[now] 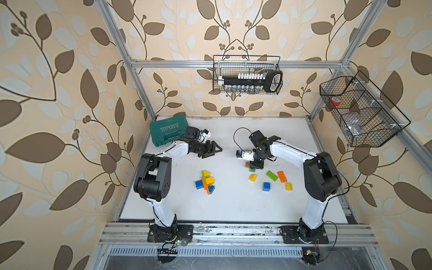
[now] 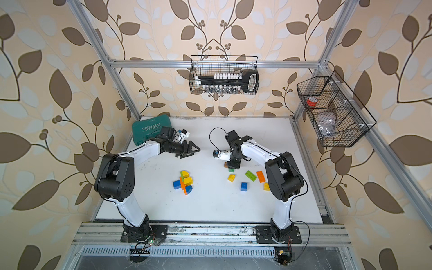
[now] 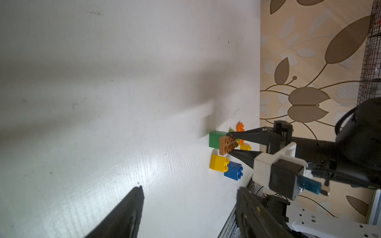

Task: Assemble a fork with lego
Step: Assemble the lego brick with the lego brick.

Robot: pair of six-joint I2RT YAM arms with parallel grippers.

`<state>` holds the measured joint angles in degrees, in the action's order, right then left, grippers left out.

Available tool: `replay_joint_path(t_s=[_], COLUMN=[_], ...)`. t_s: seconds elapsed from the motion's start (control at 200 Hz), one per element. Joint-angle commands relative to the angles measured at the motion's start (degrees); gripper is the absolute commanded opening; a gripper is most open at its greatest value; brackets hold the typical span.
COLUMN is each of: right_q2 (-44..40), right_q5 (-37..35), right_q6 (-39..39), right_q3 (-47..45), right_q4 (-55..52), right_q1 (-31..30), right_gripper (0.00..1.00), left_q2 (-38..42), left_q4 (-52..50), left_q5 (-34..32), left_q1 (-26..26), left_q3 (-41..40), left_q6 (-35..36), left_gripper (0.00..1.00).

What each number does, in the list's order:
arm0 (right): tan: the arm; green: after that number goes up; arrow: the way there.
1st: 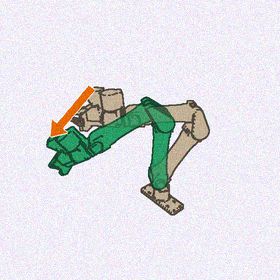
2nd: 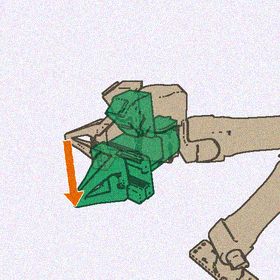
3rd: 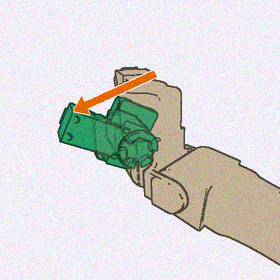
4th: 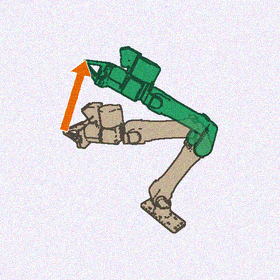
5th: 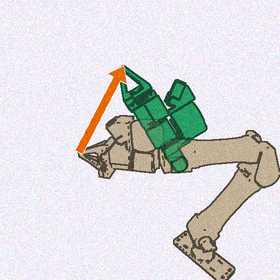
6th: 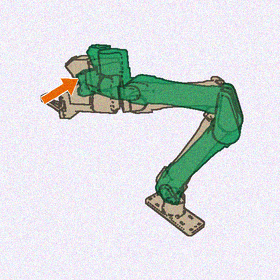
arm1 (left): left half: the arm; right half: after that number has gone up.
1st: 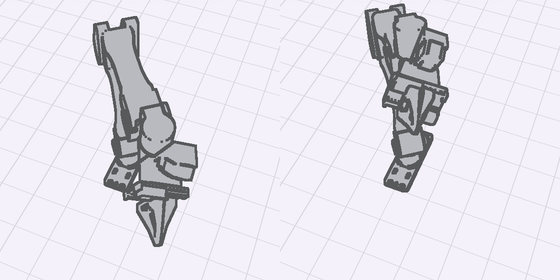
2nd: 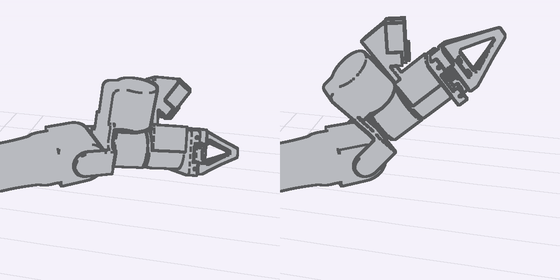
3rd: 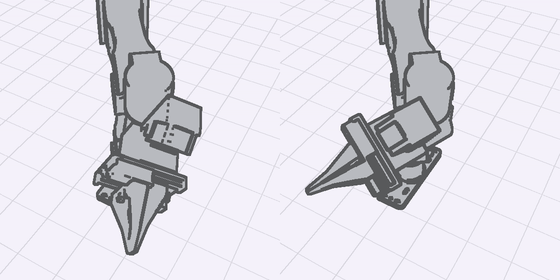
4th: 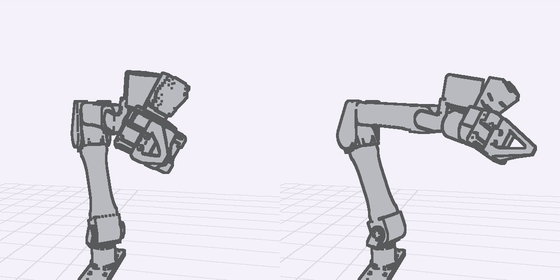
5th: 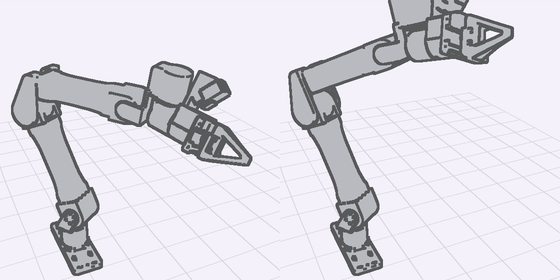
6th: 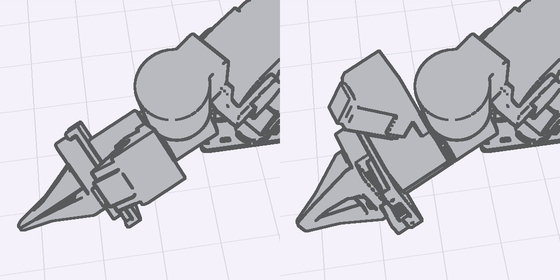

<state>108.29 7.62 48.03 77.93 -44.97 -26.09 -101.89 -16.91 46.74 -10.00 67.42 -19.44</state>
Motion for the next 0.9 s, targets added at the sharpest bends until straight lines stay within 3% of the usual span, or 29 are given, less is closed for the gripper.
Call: replay_joint_path(t_s=[0.0, 0.335, 0.565, 0.9], right_q2=[6.16, -1.78, -0.67, -2.38], right_q5=[0.44, 2.03, 1.28, 7.17], right_q6=[-0.83, 0.2, 0.3, -0.75], right_q3=[-4.42, -4.17, -3.58, 0.77], right_q4=[-7.48, -7.23, -7.19, -9.34], right_q1=[0.82, 1.75, 3.12, 3.78], right_gripper=[0.28, 0.28, 0.28, 0.29], left_q2=[2.12, 1.68, 1.73, 1.77], left_q4=[-0.66, -0.12, -0.13, 0.15], left_q5=[1.95, 2.13, 2.13, 2.13], left_q1=[0.86, 0.95, 0.95, 0.95], left_q3=[1.93, 1.75, 1.73, 1.48], left_q6=[1.17, 0.72, 0.69, 0.45], left_gripper=[0.73, 0.73, 0.73, 0.73])
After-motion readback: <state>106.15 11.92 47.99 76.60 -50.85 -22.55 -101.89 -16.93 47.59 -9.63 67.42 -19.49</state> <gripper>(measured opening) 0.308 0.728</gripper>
